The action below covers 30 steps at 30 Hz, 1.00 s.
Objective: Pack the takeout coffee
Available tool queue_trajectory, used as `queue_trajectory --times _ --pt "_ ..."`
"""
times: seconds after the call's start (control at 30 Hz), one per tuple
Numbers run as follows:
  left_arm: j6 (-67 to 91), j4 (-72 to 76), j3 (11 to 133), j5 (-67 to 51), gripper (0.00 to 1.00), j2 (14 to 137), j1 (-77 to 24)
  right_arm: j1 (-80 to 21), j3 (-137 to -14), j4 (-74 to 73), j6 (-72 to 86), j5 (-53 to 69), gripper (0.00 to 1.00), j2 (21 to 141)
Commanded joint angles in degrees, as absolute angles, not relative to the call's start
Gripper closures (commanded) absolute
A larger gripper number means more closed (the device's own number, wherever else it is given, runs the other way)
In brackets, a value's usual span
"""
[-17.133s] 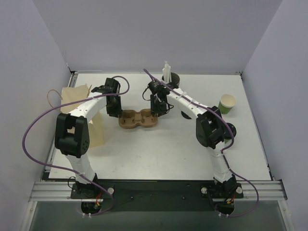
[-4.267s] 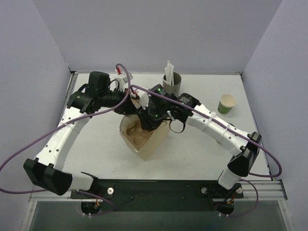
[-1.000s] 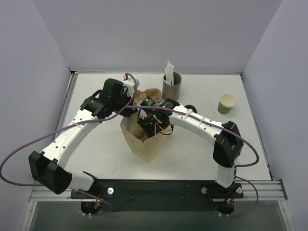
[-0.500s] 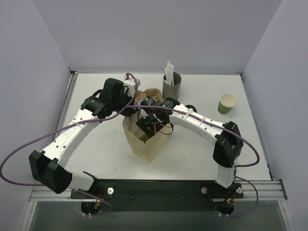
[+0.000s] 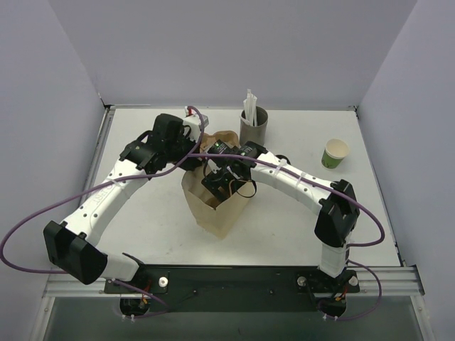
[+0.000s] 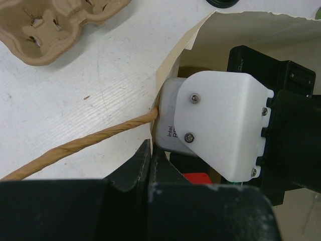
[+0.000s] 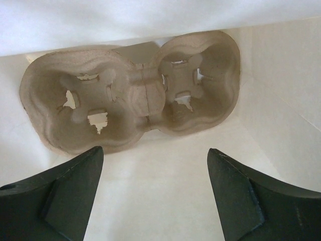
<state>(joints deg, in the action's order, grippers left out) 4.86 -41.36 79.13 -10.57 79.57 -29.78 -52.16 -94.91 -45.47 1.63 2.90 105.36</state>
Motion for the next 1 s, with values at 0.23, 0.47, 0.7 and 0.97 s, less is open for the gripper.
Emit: queue_trajectory --times 0.23,0.47,0.7,0.97 --pt "8.3 -40.5 80.9 -12.6 1.00 80.0 -33.0 -52.0 -102.4 -44.6 3.5 2.6 0.19 101.9" --pt "10.0 -40.6 80.3 -11.6 1.00 79.9 -33.0 -50.9 -104.1 -44.7 4.3 3.9 0.19 99.2" --pt "12.0 -42.3 81.6 -10.2 1.00 81.3 -33.0 -49.2 -105.4 -44.8 6.8 5.8 0.19 96.6" --pt "18.3 -41.9 82.6 -11.2 1.00 82.5 -33.0 -45.0 -104.9 -42.6 12.7 12.5 0.18 93.7"
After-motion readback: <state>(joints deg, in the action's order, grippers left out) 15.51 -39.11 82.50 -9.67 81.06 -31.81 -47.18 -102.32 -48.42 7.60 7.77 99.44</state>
